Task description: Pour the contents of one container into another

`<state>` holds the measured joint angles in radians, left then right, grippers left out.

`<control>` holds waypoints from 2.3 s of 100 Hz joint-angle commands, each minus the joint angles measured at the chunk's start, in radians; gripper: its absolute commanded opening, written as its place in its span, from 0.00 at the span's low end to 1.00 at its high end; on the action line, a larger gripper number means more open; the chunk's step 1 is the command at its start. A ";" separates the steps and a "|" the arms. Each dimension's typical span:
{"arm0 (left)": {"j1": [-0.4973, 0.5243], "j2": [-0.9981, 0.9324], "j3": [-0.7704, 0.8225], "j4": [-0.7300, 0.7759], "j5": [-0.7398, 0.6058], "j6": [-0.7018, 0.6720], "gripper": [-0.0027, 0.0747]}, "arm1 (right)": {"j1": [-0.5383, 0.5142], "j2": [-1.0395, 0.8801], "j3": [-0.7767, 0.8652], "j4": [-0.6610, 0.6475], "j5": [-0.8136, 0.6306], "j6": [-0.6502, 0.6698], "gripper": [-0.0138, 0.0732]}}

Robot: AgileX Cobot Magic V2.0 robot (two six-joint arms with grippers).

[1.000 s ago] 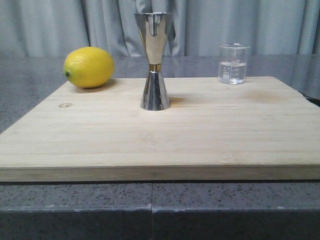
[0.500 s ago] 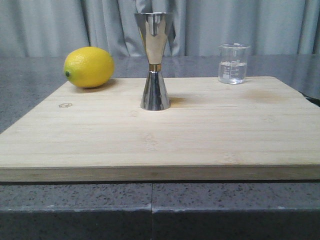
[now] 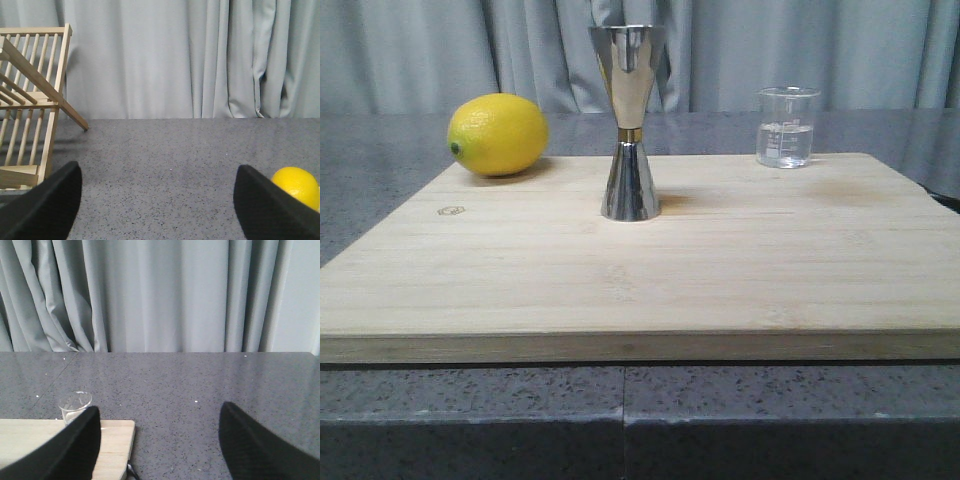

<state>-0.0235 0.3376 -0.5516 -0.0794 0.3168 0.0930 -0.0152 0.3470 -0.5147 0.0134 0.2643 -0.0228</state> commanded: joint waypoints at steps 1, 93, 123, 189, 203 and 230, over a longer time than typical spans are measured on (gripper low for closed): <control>-0.003 0.016 -0.035 -0.001 -0.081 -0.001 0.79 | -0.009 0.017 -0.035 -0.013 -0.078 -0.006 0.71; -0.003 0.400 -0.320 -0.341 0.554 0.443 0.79 | -0.009 0.184 -0.169 0.017 0.193 -0.006 0.85; -0.003 0.613 -0.320 -0.747 0.583 0.888 0.79 | -0.009 0.209 -0.173 0.019 0.202 -0.006 0.85; -0.003 1.014 -0.241 -1.437 0.864 1.734 0.72 | -0.009 0.209 -0.173 0.019 0.200 -0.006 0.85; -0.003 1.072 -0.241 -1.494 0.949 1.841 0.71 | -0.009 0.209 -0.173 0.019 0.200 -0.006 0.85; -0.055 1.143 -0.241 -1.574 0.952 2.012 0.71 | -0.009 0.209 -0.173 0.013 0.196 -0.006 0.85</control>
<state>-0.0473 1.4969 -0.7728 -1.5547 1.1616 2.0413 -0.0152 0.5474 -0.6493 0.0312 0.5339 -0.0228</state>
